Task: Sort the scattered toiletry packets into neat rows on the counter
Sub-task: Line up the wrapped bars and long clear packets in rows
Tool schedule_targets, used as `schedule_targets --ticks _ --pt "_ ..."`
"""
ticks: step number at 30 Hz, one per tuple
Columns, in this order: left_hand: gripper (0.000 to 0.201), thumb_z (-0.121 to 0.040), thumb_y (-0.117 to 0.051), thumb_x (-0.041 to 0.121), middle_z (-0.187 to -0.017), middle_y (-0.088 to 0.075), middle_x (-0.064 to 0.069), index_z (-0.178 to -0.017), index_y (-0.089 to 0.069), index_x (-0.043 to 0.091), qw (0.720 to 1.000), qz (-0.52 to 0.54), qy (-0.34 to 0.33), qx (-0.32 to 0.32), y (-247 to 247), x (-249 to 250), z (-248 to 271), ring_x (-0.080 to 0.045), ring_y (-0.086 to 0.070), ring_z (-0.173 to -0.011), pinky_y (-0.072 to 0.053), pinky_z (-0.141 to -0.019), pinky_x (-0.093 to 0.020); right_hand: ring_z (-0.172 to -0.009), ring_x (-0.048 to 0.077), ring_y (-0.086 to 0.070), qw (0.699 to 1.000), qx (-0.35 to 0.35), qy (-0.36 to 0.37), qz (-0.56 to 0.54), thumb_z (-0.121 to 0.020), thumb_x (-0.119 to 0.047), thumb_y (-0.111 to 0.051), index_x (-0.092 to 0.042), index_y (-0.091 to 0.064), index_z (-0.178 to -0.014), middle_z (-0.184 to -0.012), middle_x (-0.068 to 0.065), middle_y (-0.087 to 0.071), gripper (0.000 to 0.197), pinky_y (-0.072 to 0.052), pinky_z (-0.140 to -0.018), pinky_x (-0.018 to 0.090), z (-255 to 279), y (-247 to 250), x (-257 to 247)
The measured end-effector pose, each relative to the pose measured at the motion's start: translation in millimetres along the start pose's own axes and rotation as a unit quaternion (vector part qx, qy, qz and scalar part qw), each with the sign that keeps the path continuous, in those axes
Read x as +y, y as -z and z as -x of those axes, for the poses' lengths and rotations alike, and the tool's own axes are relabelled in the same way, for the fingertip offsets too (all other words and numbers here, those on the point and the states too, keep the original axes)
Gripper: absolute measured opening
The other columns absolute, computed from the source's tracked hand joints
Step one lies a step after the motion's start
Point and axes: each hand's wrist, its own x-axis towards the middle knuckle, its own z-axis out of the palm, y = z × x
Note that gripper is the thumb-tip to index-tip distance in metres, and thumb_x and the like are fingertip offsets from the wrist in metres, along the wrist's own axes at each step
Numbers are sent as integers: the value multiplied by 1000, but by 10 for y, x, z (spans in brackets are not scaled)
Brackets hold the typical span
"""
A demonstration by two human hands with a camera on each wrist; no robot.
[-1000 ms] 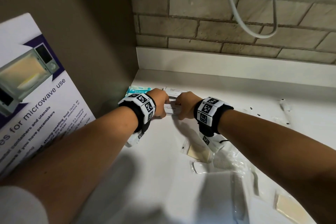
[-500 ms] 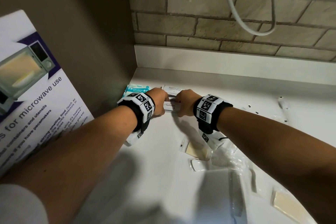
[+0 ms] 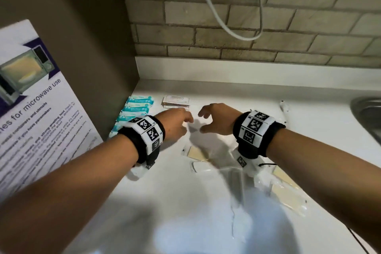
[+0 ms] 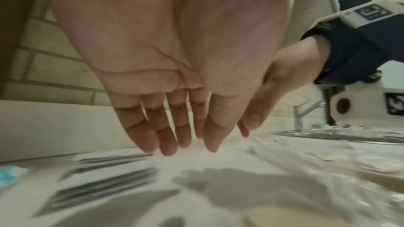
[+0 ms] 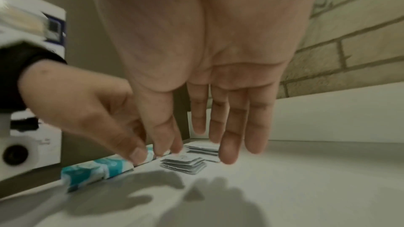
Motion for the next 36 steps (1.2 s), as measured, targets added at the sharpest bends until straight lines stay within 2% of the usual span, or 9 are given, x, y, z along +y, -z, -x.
schedule_targets --ticks 4,9,14,18,22,24,29,33,36 --pt "47 -91 -54 8 -140 -52 -2 -138 -49 19 996 13 -20 -84 -363 330 161 -17 -52 -127 -41 -106 -30 -108 15 -57 999 -31 -36 5 -84 -35 -68 -23 -54 -130 -127 -3 -59 49 -44 -86 24 714 21 356" --pt "49 -87 -59 14 -134 -52 -7 -135 -50 19 996 -38 20 -74 -480 584 210 -28 -51 -123 -41 -98 -29 -106 17 -59 989 -90 -116 35 -79 -30 -71 -25 -57 -122 -119 -4 -62 46 -50 -94 33 1361 -137 786" --pt "26 -83 -64 18 -115 -65 -2 -108 -62 22 998 -40 13 -40 -393 904 209 -23 -60 -102 -43 -78 -24 -92 16 -55 979 -132 -133 73 -73 -24 -72 -20 -58 -112 -108 -3 -61 42 -45 -70 24 1778 -299 1012" --pt "23 -82 -70 19 -101 -63 0 -103 -63 20 999 1 -26 21 -278 1292 167 -17 -54 -88 -44 -77 -26 -88 16 -52 985 -111 -121 58 -73 -26 -75 -19 -57 -109 -98 -4 -58 41 -42 -71 26 1872 -420 1107" --pt "25 -78 -77 21 -86 -57 4 -87 -54 22 996 63 -49 49 -217 1619 111 -17 -54 -79 -44 -73 -28 -96 21 -58 990 -88 -113 9 -76 -17 -73 -11 -57 -111 -107 2 -62 40 -47 -77 28 1893 -481 1178" --pt "24 -78 -78 22 -89 -59 2 -88 -56 20 994 73 -60 50 -218 1743 61 -17 -53 -79 -42 -71 -28 -102 25 -61 991 -80 -108 11 -81 -14 -66 -8 -62 -108 -110 7 -65 28 -50 -83 31 1914 -464 1239" --pt "35 -80 -77 29 -109 -60 -2 -109 -62 15 998 56 -35 18 -355 1936 -165 -19 -55 -94 -43 -78 -26 -93 22 -58 993 -76 -94 -10 -77 -17 -63 -17 -58 -98 -99 -1 -60 21 -48 -77 28 1950 -449 1301" --pt "36 -78 -78 28 -103 -60 -2 -109 -65 14 998 54 18 0 -517 2048 -365 -21 -58 -99 -43 -78 -25 -102 19 -55 992 -113 -58 18 -72 -39 -68 -23 -54 -118 -109 -6 -53 51 -50 -89 32 2013 -461 1247" --pt "31 -76 -80 26 -94 -54 -3 -101 -63 18 998 21 49 -17 -624 2097 -485 -26 -54 -94 -43 -73 -27 -91 19 -57 989 -134 -37 51 -68 -30 -75 -24 -52 -99 -101 -5 -56 39 -51 -73 30 2029 -469 1208"
